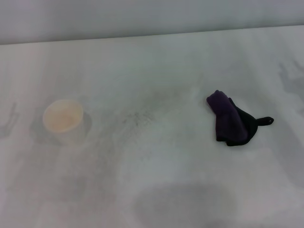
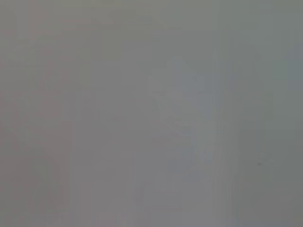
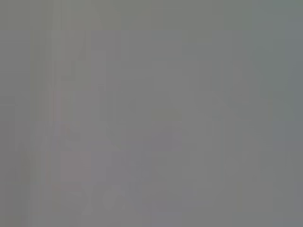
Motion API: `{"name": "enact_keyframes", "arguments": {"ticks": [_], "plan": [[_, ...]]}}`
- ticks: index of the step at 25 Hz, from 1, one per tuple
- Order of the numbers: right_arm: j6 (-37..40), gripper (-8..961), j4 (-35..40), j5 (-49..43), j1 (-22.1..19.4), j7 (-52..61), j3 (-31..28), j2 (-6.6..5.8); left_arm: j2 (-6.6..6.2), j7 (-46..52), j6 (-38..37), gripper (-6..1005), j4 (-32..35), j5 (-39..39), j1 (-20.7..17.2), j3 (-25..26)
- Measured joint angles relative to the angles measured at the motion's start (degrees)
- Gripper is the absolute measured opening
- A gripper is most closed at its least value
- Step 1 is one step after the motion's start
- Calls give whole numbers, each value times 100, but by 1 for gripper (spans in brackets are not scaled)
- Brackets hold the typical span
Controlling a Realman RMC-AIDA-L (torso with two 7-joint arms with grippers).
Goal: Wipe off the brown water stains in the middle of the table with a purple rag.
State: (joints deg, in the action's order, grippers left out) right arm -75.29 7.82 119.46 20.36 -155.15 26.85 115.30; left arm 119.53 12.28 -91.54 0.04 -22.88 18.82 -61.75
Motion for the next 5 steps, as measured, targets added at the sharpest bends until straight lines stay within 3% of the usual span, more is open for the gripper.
{"name": "enact_keyframes", "arguments": {"ticks": [5], "plan": [[-136,392,-25,8,-102,-209,-300,1,0,-154,16,884,-42,1,-9,-2]]}}
